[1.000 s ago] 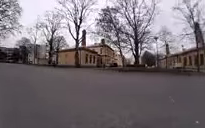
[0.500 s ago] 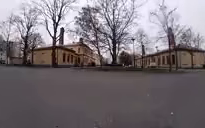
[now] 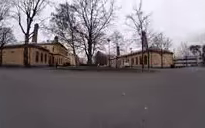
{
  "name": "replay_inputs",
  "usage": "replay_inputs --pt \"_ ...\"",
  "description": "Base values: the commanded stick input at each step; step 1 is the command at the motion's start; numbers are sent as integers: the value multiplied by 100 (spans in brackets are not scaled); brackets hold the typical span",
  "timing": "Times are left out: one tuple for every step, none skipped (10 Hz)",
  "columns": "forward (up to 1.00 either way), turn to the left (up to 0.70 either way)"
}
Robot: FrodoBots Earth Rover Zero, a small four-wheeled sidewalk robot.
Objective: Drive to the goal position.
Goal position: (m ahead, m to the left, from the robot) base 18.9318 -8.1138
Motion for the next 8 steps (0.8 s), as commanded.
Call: replay_inputs --pt "0 -100" --pt "0 -100" --pt "0 -100" --pt "0 -100" --pt "0 -100" --pt "0 -100" --pt "0 -97" --pt "0 0"
